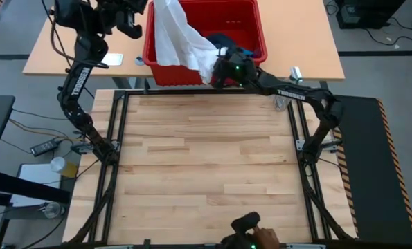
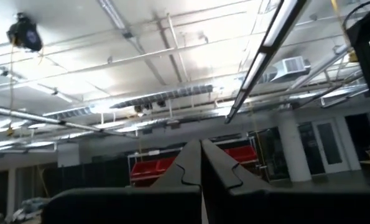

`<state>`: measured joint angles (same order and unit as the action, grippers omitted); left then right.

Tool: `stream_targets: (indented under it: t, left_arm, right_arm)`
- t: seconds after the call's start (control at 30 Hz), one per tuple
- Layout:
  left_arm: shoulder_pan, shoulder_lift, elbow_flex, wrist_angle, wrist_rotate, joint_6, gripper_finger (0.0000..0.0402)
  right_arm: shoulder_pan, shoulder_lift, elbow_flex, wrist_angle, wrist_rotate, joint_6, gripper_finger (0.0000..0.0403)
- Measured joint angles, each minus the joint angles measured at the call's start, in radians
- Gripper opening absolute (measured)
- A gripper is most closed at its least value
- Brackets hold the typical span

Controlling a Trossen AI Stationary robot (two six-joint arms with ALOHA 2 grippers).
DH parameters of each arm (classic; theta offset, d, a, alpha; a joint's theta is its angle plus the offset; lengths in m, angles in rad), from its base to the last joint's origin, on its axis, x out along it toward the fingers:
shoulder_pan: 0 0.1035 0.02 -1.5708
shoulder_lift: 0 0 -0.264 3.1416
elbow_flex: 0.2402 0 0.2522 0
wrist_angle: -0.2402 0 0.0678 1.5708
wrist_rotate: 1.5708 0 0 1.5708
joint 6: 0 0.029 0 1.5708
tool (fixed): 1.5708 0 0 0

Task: Fold Laundry from Bin
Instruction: Remove the white polo shirt from the red bin and place it on the table

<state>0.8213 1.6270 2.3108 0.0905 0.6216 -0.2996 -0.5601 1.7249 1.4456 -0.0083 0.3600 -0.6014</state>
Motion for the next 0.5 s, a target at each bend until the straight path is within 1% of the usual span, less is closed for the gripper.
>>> stream_targets:
  t: [0.07, 0.13, 0.17, 0.2, 0.37, 0.5]
  left_arm:
    - [0.019, -0.012, 0.000, -0.052, 0.000, 0.000, 0.0000]
    - [0.039, -0.024, 0.000, -0.111, 0.000, 0.001, 0.0000]
    - [0.046, -0.029, 0.000, -0.144, 0.000, 0.012, 0.0000]
    - [0.050, -0.035, 0.000, -0.187, 0.000, 0.035, 0.0000]
    - [0.088, -0.062, 0.000, -0.466, -0.001, 0.203, 0.0000]
    - [0.114, -0.060, 0.000, -0.630, -0.009, 0.284, 0.0000]
  right_arm:
    - [-0.001, -0.020, -0.004, -0.036, 0.013, -0.007, 0.0113]
    - [-0.001, -0.061, -0.004, -0.040, -0.007, -0.039, 0.0046]
    - [0.000, -0.087, -0.002, -0.048, -0.024, -0.053, 0.0024]
    - [0.004, -0.111, 0.000, -0.055, -0.037, -0.062, 0.0016]
    - [0.044, -0.232, -0.001, -0.204, -0.048, -0.022, 0.0025]
    - [0.072, -0.331, 0.011, -0.303, -0.115, 0.125, 0.0009]
